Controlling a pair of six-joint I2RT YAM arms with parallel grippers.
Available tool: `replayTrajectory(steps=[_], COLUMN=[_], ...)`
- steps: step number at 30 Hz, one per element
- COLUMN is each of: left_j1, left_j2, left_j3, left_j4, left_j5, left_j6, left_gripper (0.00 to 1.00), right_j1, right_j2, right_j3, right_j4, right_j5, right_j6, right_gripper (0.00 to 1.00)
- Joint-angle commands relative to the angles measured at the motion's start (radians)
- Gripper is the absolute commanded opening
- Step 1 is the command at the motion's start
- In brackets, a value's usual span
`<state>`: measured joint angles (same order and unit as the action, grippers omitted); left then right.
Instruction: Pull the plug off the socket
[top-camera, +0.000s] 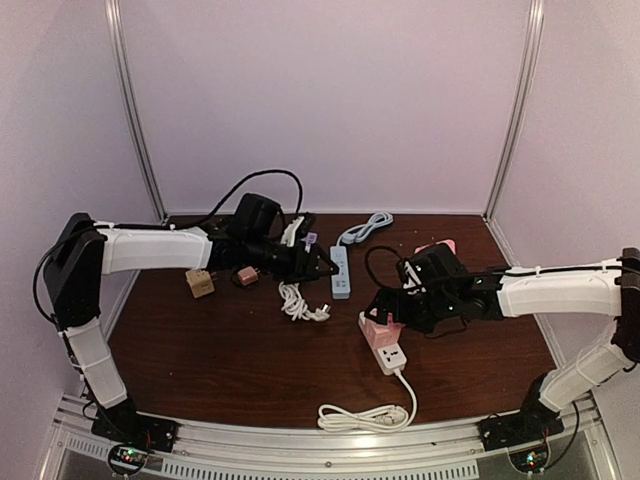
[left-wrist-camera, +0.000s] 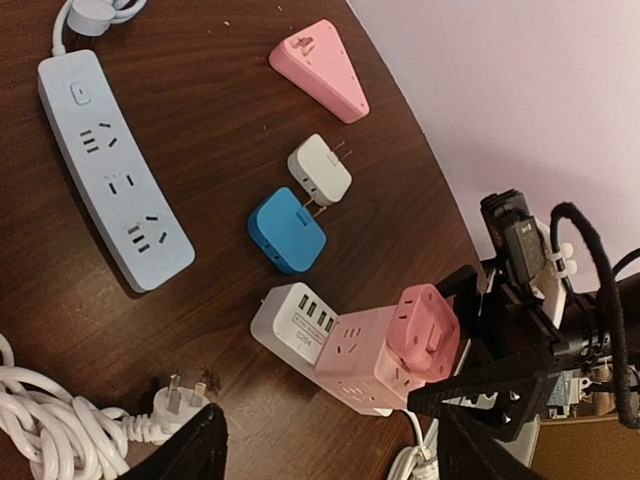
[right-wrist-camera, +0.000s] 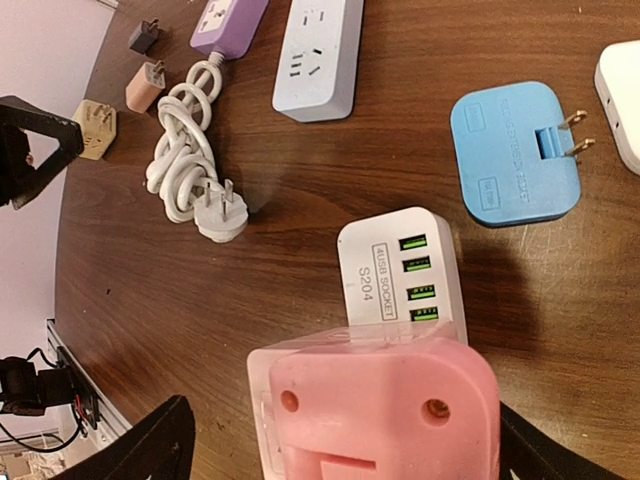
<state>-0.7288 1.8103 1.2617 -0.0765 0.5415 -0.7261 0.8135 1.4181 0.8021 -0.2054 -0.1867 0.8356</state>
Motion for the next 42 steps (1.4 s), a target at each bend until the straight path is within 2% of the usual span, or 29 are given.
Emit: replayTrajectory(steps=[1, 8, 17, 25, 33, 42], left_j1=[-0.031, -0.092, -0.155, -0.192, -0.219, -0.224], left_j2=[-0.021, 0.032, 0.098, 0.157, 0.224, 0.259], left_j3=[-0.013, -0.011, 0.035, 0.085, 0.162, 0.208], left_j4=[0.071, 0.107, 0.091, 0.083, -0.006, -0.093], left_j5=[0.0, -0.004, -0.012, -0.011, -0.021, -0.044], left_j6=[-0.023, -0.042, -0.048, -0.052, -0.038, -0.012], left_gripper=[0.71, 0.59, 0.47, 0.43, 0.38, 0.33], right_j1=[0.001, -0.05, -0.136, -0.154, -0.155, -0.155], right_j2=[-0.077, -0.144, -0.189, -0.186, -0.208, -0.225], right_j3=[-0.014, -0.051, -0.159, -0.203, -0.18, -0.164], right_j4=[0.001, 0.0, 0.095, 0.15, 0.129, 0.134], right_j5=[0.009, -0.055, -0.201, -0.23, -0.221, -0.233], right_j6=[-0.03, -0.042, 0.011, 0.034, 0.013, 0.009], right_gripper=[0.97, 0.97, 0.83, 0.62, 0.6, 0.52])
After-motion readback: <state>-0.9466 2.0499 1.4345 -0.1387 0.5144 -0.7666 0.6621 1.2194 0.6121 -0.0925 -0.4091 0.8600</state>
